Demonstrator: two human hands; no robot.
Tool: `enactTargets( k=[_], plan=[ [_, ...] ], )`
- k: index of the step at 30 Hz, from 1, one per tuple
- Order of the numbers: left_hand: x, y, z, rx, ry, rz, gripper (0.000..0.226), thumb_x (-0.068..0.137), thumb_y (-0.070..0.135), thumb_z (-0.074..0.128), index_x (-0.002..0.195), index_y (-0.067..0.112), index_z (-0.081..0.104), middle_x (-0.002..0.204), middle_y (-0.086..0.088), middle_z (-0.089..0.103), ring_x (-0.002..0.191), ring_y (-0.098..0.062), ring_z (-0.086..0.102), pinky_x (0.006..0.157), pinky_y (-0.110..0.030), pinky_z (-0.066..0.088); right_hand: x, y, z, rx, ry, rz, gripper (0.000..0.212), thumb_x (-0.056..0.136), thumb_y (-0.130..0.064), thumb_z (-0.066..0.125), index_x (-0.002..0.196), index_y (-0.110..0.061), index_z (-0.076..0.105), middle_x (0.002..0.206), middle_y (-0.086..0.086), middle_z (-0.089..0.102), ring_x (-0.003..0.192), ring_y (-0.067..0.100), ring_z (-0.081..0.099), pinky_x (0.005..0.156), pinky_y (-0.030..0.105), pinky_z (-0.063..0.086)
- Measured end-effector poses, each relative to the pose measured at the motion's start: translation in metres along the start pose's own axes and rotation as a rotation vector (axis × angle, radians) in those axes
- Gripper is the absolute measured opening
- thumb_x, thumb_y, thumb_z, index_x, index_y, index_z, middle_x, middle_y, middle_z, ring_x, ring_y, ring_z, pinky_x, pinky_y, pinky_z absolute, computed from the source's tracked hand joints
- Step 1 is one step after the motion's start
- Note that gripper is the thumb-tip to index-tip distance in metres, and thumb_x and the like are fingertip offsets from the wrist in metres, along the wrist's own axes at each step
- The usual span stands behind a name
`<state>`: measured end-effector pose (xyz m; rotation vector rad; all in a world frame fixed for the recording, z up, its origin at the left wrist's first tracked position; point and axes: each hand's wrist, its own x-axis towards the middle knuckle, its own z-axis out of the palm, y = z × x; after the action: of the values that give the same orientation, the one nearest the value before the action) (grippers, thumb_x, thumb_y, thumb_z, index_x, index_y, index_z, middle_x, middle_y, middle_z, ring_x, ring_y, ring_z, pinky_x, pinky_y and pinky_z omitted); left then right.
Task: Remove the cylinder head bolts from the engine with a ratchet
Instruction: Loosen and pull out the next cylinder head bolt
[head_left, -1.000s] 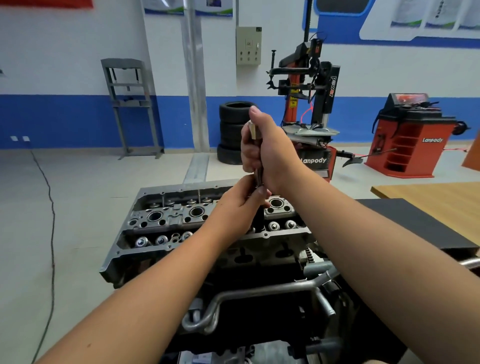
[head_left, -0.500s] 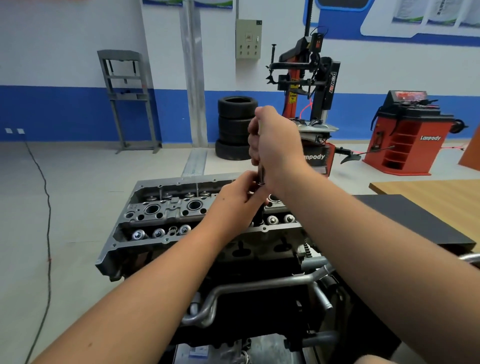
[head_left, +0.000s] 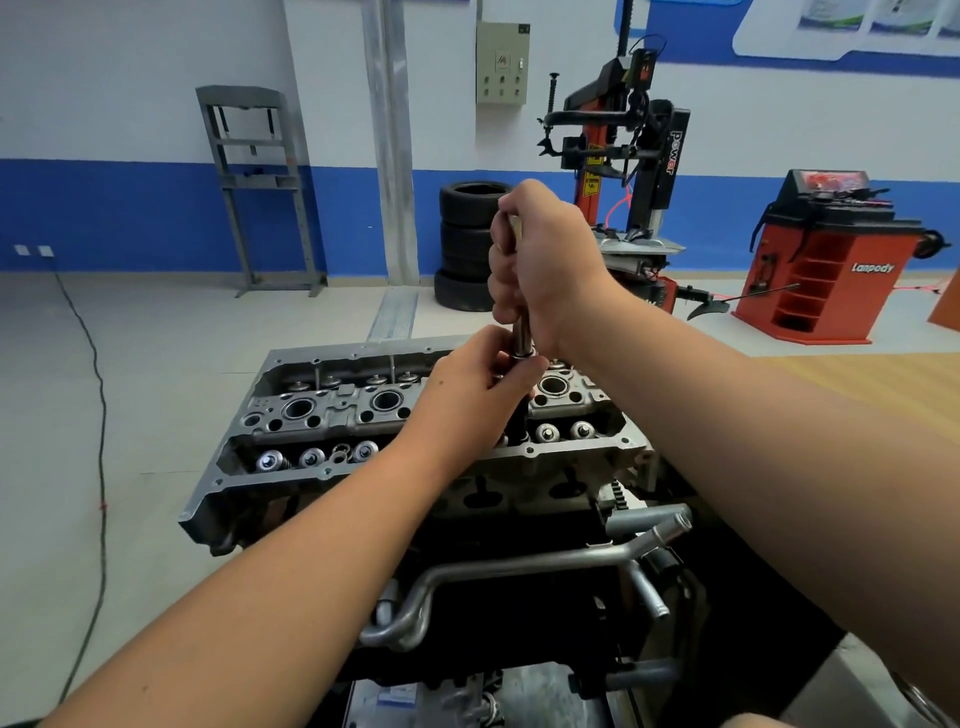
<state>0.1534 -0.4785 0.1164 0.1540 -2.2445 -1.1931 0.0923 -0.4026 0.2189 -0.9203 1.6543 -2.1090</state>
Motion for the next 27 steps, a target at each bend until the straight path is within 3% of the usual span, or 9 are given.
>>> enactTargets(
  k=[4,7,9,12,17,19,22,25,27],
  plan=[
    [0.001,0.003,0.000,-0.078,-0.029,-0.051,0.008,0.098,0.042,0.064,0.103,0.036,0.061,0.087,0.010,0.075,0.077,-0.007,0.070,0.059,-0.021,0.054,-0.001,-0.002,-0.001,0.031,-0.045,0.022,0.036,0.091,-0.025,0.042,0.057,-0.018,0.038,0.048,-0.003,0.030,0.044,0.016,0.021,0.044,0.024,0.023],
    [0.010,0.007,0.009,-0.088,-0.053,-0.111,0.010,0.090,0.032,0.062,0.094,0.024,0.060,0.076,0.007,0.070,0.051,-0.005,0.050,0.048,-0.019,0.041,-0.008,0.002,0.005,-0.050,0.026,-0.043,0.034,0.095,-0.031,0.048,0.064,-0.018,0.043,0.050,-0.003,0.036,0.043,0.014,0.029,0.045,0.025,0.029],
    [0.018,0.015,0.017,-0.108,-0.045,-0.163,0.007,0.089,0.019,0.055,0.083,0.017,0.058,0.069,0.003,0.060,0.052,-0.009,0.039,0.050,-0.023,0.035,-0.011,0.004,0.010,-0.195,0.119,-0.101,0.036,0.099,-0.041,0.050,0.074,-0.015,0.049,0.058,0.000,0.047,0.052,0.016,0.042,0.054,0.030,0.040],
    [0.027,0.025,0.021,-0.219,-0.092,-0.222,0.030,0.088,0.009,0.050,0.065,0.024,0.062,0.057,0.010,0.055,0.055,-0.009,0.046,0.055,-0.024,0.038,-0.010,-0.001,0.008,-0.182,0.243,-0.103,0.031,0.101,-0.032,0.047,0.078,-0.013,0.057,0.064,0.000,0.061,0.056,0.012,0.056,0.054,0.028,0.046],
    [0.034,0.025,0.018,-0.402,-0.193,-0.255,0.062,0.095,-0.003,0.040,0.044,0.029,0.056,0.048,0.009,0.047,0.044,-0.009,0.042,0.046,-0.024,0.038,-0.012,0.004,0.011,-0.155,0.387,-0.197,0.031,0.094,-0.019,0.043,0.064,-0.014,0.042,0.053,-0.002,0.037,0.050,0.012,0.035,0.049,0.026,0.031],
    [0.031,0.025,0.022,-0.388,-0.154,-0.252,0.058,0.091,-0.004,0.037,0.045,0.028,0.051,0.048,0.006,0.038,0.043,-0.012,0.032,0.046,-0.028,0.031,-0.010,0.004,0.016,-0.169,0.355,-0.213,0.030,0.089,-0.020,0.043,0.061,-0.012,0.038,0.052,0.003,0.032,0.049,0.018,0.030,0.048,0.026,0.024],
    [0.028,0.025,0.030,-0.389,-0.019,-0.264,0.025,0.080,0.002,0.041,0.061,0.017,0.042,0.049,0.001,0.034,0.046,-0.016,0.026,0.049,-0.031,0.023,-0.009,-0.002,0.017,-0.188,0.273,-0.177,0.020,0.076,-0.026,0.040,0.069,-0.008,0.045,0.064,0.013,0.031,0.057,0.024,0.026,0.052,0.032,0.020],
    [0.024,0.029,0.036,-0.382,0.109,-0.272,0.003,0.067,0.015,0.038,0.066,0.014,0.040,0.054,-0.005,0.034,0.053,-0.021,0.027,0.053,-0.037,0.023,-0.007,-0.002,0.011,-0.162,0.210,-0.127,0.024,0.086,-0.018,0.040,0.064,-0.010,0.039,0.057,0.007,0.029,0.049,0.019,0.024,0.048,0.026,0.020],
    [0.024,0.032,0.040,-0.380,0.164,-0.284,0.009,0.065,0.020,0.037,0.067,0.013,0.042,0.059,-0.010,0.035,0.060,-0.026,0.027,0.057,-0.041,0.023,-0.006,-0.002,0.007,-0.123,0.183,-0.090,0.032,0.090,-0.016,0.040,0.059,-0.016,0.036,0.053,0.002,0.029,0.043,0.017,0.024,0.044,0.022,0.023]
  ],
)
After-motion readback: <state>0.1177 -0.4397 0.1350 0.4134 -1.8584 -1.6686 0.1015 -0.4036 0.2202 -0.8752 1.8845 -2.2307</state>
